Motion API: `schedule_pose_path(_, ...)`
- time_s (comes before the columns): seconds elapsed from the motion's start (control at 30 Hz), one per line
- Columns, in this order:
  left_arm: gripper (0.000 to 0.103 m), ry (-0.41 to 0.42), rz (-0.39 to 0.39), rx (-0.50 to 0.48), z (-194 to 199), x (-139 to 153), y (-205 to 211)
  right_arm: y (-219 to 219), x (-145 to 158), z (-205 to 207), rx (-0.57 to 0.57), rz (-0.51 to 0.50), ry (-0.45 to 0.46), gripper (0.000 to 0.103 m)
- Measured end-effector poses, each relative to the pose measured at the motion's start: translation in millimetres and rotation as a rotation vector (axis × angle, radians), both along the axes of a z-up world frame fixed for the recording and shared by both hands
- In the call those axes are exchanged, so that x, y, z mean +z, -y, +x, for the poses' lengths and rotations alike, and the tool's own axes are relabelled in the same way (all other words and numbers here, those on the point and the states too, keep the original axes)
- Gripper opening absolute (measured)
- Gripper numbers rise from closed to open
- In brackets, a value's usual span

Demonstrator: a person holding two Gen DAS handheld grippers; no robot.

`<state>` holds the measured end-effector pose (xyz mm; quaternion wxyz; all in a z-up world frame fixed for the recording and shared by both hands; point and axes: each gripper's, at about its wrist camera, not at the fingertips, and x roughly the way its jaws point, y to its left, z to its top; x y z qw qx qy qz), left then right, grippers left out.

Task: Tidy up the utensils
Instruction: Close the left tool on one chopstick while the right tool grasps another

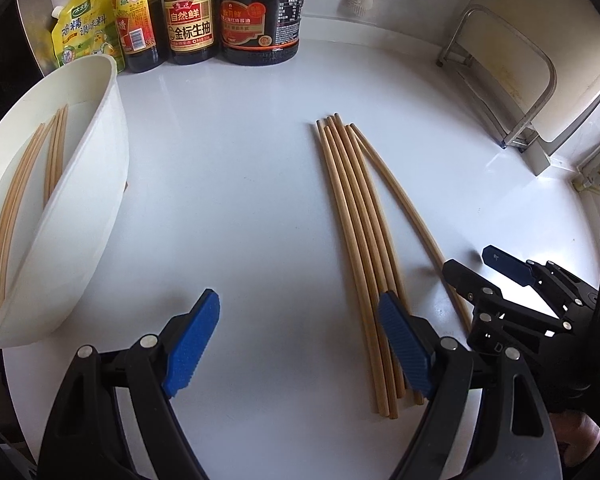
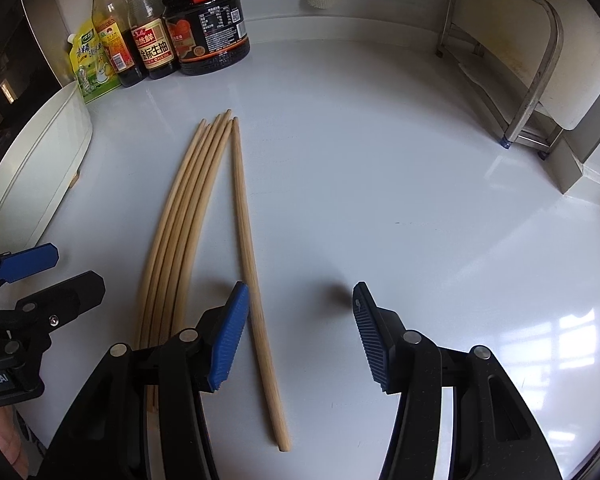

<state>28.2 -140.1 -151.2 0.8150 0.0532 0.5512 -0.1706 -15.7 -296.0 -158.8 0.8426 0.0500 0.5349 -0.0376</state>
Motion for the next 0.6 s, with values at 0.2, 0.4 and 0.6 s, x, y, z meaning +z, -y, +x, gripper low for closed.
schedule_pose_path(0.2,0.08,-0.01,0.017,0.002,2,-12,7,7,2,-4,-0.003,0.014,0.006,0.051)
schedule_pose_path(0.4,0.08,-0.014,0.039,0.007,4,-19,8,6,4,-7,0.015,0.008,0.017,0.051)
schedule_pose_path(0.6,0.081,-0.001,0.06,0.014,6,-23,9,6,3,-6,0.018,0.01,0.019,0.051)
